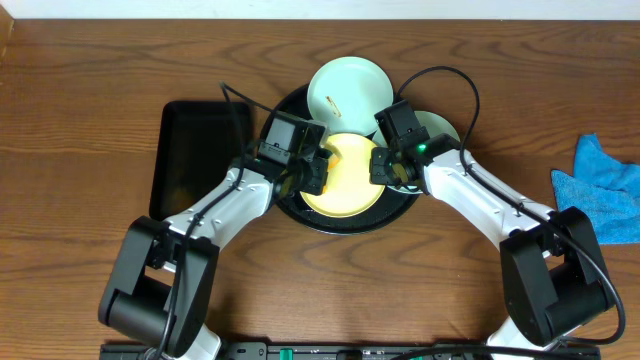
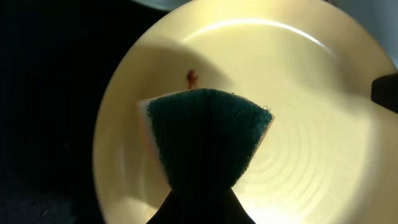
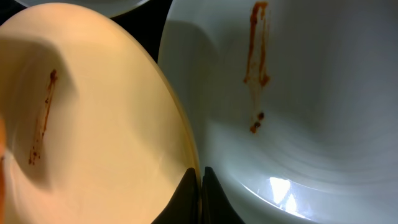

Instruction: Clean dirty plates on tray and stack at the side

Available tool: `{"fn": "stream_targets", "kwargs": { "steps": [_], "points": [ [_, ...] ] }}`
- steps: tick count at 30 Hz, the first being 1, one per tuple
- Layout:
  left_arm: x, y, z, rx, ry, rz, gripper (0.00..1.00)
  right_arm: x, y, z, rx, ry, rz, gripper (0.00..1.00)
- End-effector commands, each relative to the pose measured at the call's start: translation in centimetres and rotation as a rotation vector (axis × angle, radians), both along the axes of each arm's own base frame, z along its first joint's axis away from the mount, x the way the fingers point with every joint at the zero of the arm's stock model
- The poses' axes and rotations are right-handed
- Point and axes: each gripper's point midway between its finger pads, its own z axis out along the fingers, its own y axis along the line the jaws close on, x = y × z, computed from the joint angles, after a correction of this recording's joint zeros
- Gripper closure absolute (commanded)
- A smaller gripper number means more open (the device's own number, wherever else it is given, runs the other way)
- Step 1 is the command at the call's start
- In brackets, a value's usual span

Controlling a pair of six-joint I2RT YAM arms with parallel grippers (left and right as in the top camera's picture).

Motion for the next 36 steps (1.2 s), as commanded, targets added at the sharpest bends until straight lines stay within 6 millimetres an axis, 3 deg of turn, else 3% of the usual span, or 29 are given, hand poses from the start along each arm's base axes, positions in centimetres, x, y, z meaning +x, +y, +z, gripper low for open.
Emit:
{"fn": "stream_targets", "kwargs": {
  "steps": [1, 8, 21, 28, 36],
  "points": [
    [-0.1, -0.5, -0.5, -0.009, 0.002, -0.015, 0.92, 0.0, 0.0, 0.0, -0.004, -0.001, 0.013, 0.99],
    [-0.1, -0.4, -2.0, 0.003, 0.028, -0.014, 0.92, -0.1, 0.0, -0.1, -0.005, 0.000, 0.013, 0.99],
    [0.0, -0.5, -2.5, 0.003, 0.029, -0.014, 0.92, 0.0, 0.0, 0.0, -0.004, -0.001, 0.014, 0.99],
    [0.0, -0.5, -4.1, 0.014, 0.052, -0.014, 0.92, 0.0, 0.1, 0.0, -0.004, -0.002, 0.015, 0.99],
    [1.2, -0.7, -3.7, -0.002, 0.003, -0.007, 0.92, -0.1, 0.0, -0.1, -0.006, 0.002, 0.015, 0.99]
  ]
}}
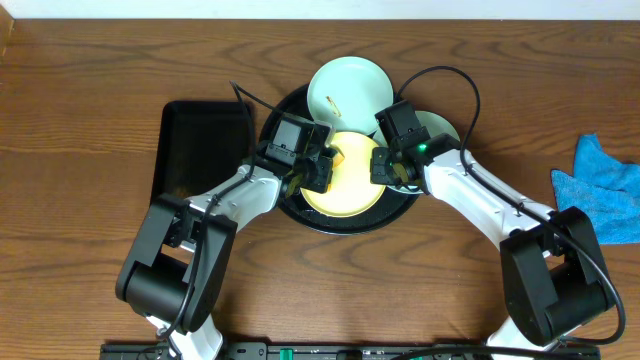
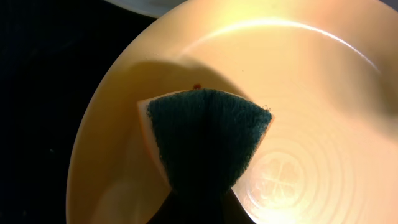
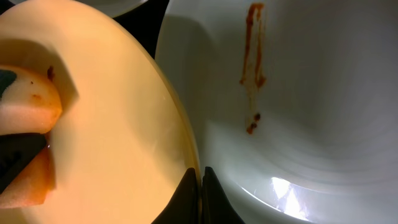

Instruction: Clean dirty plates on tray and stack at the side

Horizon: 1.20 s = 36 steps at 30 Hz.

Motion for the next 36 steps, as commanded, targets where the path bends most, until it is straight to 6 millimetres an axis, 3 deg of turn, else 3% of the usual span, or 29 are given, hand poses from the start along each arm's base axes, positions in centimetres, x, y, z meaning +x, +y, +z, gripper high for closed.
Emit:
{"fn": "stream_targets", "kwargs": {
  "steps": [1, 11, 21, 36],
  "points": [
    [-0.2, 0.2, -1.1, 0.009, 0.020, -0.001, 0.92, -0.1, 0.0, -0.1, -0.005, 0.003, 0.014, 0.99],
    [0.4, -0.1, -1.0, -0.003, -0.007, -0.001, 0.92, -0.5, 0.6, -0.1, -0.005, 0.003, 0.031, 0.99],
    [1.0, -0.4, -2.8, -0.006, -0.012, -0.001, 0.92, -0.9, 1.6, -0.1, -0.005, 0.002, 0.057, 0.99],
    [2.4, -1.0, -1.9, -0.037, -0.083, -0.001, 0.92, -0.9, 1.6, -0.1, -0.005, 0.002, 0.057, 0.99]
  ]
}}
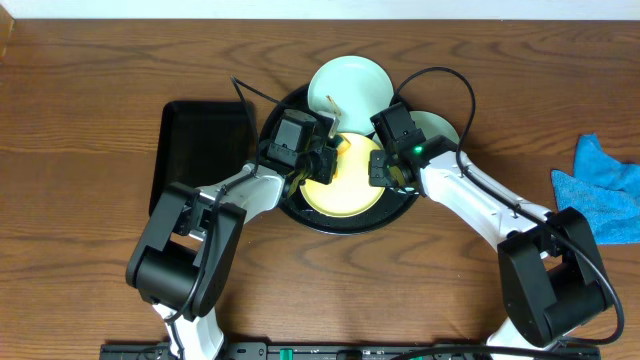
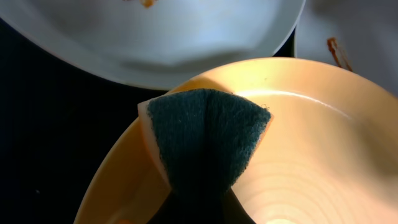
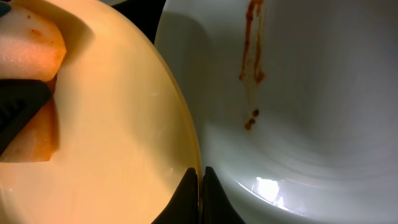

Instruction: Clean dirty plates on tray and stack at the side

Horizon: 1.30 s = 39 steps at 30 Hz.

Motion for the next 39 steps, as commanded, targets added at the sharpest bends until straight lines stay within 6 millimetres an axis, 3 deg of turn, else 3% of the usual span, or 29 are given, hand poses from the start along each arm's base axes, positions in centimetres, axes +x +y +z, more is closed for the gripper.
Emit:
{"fn": "stream_targets", "kwargs": {
  "steps": [1, 9, 18, 25, 39],
  "points": [
    [-0.3, 0.3, -1.8, 0.022, 0.029, 0.003, 0.92, -0.6, 1.4, 0.0, 0.029, 0.009, 0.048, 0.99],
    [0.4, 0.0, -1.4, 0.008, -0.006, 0.004, 0.92, -0.6, 1.4, 0.0, 0.028, 0.009, 0.048, 0.99],
    [1.0, -0.3, -2.9, -0.002, -0.024, 0.003, 0.92, -0.6, 1.4, 0.1, 0.028, 0.008, 0.048, 0.99],
    [1.4, -2.2, -1.2, -0.094, -0.072, -0.058, 0.92, -0.6, 1.4, 0.1, 0.029, 0.007, 0.048, 0.99],
    [2.4, -2.7, 0.1, -0.129, -0.132, -0.052, 0.92, -0.6, 1.4, 0.0, 0.028, 0.008, 0.048, 0.99]
  ]
}}
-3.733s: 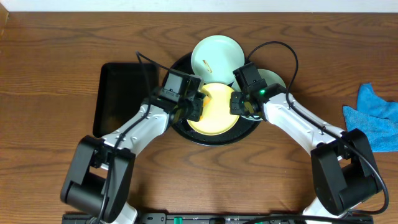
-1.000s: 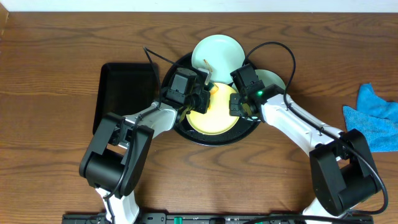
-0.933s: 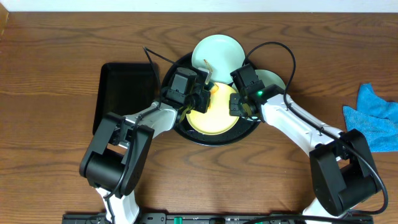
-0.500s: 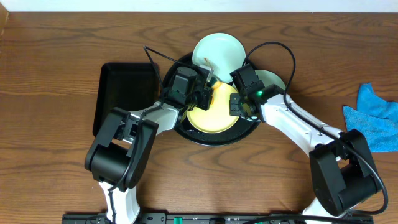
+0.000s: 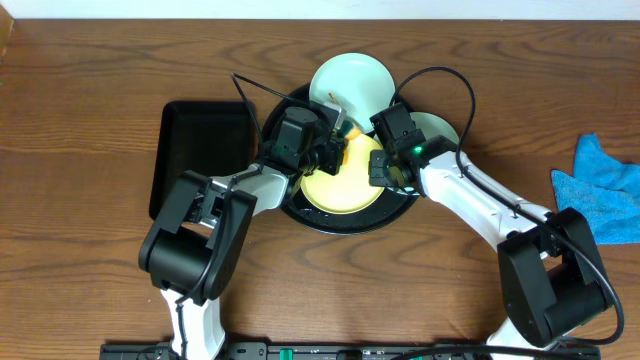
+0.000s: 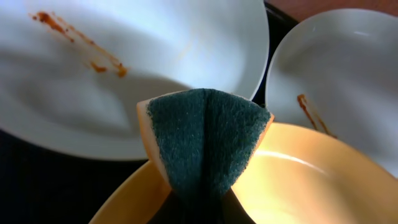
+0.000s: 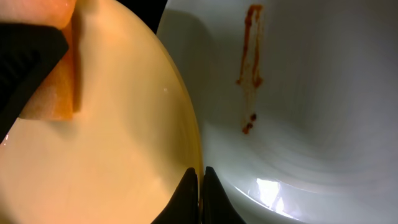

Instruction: Clean dirty plates on tray and stack at the side

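Observation:
A yellow plate (image 5: 345,188) lies on the round black tray (image 5: 300,212). My right gripper (image 7: 199,177) is shut on the yellow plate's (image 7: 93,155) right rim. My left gripper (image 6: 200,208) is shut on a folded green-and-orange sponge (image 6: 205,143) at the plate's far edge (image 6: 298,186). Behind it sit two pale green plates smeared with red sauce: one at the back (image 5: 349,87) (image 6: 124,74), one at the right (image 5: 437,129) (image 7: 298,93) (image 6: 336,68).
An empty black rectangular tray (image 5: 200,150) lies to the left of the round tray. A blue cloth (image 5: 605,185) lies at the table's right edge. A black cable (image 5: 450,85) loops over the right plate.
My left gripper with the sponge has moved further away across the yellow plate to its far rim, bringing both stained green plates into its view. The right gripper has held still on the rim.
The sponge first rested mid-plate with a red sauce streak beside it. Then it covered the streak, only a speck showing. Then it sat near the far rim, and now at the rim; the yellow plate shows no stain. My right gripper held the rim throughout.

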Available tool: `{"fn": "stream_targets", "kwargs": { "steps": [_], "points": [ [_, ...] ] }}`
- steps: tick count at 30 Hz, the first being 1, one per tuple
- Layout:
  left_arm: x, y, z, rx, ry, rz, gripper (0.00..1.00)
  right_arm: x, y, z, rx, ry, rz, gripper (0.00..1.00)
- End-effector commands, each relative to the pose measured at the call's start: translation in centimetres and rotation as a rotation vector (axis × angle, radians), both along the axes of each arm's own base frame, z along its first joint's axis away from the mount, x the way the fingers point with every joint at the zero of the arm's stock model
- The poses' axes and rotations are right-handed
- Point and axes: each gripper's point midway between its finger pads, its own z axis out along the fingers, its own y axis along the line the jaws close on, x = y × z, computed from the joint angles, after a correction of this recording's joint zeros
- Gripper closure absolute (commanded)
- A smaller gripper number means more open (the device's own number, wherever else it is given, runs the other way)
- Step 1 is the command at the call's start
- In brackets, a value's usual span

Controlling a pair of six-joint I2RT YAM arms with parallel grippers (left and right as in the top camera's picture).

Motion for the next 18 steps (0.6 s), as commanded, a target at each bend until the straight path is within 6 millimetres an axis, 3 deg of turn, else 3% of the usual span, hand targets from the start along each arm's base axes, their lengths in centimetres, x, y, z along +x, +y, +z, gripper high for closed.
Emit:
{"fn": "stream_targets", "kwargs": {
  "steps": [1, 6, 14, 18],
  "points": [
    [-0.2, -0.4, -0.7, -0.020, 0.010, -0.008, 0.92, -0.7, 1.5, 0.0, 0.035, 0.014, 0.050, 0.99],
    [1.6, -1.2, 2.4, -0.079, -0.125, -0.009, 0.92, -0.7, 1.5, 0.0, 0.035, 0.014, 0.050, 0.99],
    [2.1, -1.4, 10.6, -0.152, -0.287, -0.009, 0.92, -0.6, 1.5, 0.0, 0.035, 0.013, 0.050, 0.99],
    [1.6, -1.2, 10.9, -0.143, -0.265, -0.009, 0.92, -0.6, 1.5, 0.1, 0.037, 0.010, 0.050, 0.99]
  ]
}}
